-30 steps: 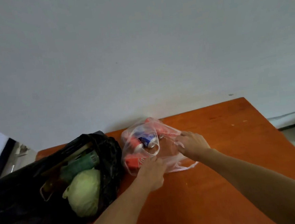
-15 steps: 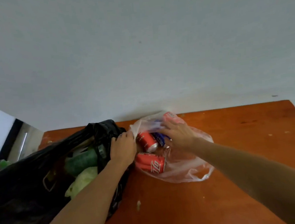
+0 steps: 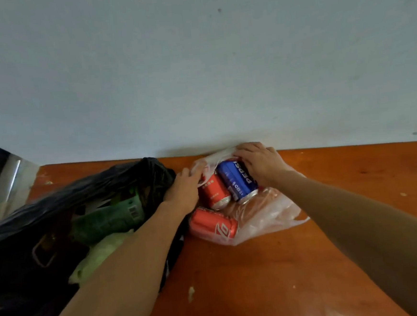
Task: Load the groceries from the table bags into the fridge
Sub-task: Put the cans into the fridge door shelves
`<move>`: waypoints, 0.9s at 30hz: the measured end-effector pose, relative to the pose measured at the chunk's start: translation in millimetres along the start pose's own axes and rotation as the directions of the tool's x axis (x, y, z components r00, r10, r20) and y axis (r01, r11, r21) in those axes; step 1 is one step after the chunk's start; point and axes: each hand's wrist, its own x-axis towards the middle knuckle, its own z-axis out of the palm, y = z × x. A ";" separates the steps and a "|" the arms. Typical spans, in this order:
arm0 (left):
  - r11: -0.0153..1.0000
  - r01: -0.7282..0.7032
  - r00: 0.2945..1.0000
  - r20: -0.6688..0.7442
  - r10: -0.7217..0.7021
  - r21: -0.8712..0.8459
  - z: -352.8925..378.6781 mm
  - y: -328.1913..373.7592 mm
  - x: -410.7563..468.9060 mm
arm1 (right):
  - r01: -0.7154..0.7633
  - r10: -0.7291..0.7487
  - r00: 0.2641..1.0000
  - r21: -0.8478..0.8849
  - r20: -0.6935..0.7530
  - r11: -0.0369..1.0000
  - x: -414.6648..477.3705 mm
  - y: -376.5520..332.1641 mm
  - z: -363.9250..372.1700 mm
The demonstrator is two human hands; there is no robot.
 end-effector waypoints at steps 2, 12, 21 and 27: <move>0.989 0.011 1.000 0.020 -0.008 -0.149 5.8 3.5 3.3 | -0.024 0.025 1.000 0.043 -0.008 0.999 -6.7 1.2 1.9; 0.961 0.002 0.999 -0.037 -0.012 -0.277 -21.2 -1.5 -18.1 | 0.144 -0.133 0.968 0.034 -0.212 0.989 -50.3 -54.9 -30.4; 0.926 -0.234 0.914 -0.256 0.313 0.297 -21.9 0.8 -77.9 | -0.287 0.305 0.942 -0.131 0.138 0.949 -39.7 -90.4 1.5; 0.819 -0.453 0.843 -0.128 0.522 0.354 -6.7 16.2 -105.8 | -0.289 0.289 0.935 -0.027 0.207 0.957 -67.4 -82.1 -2.8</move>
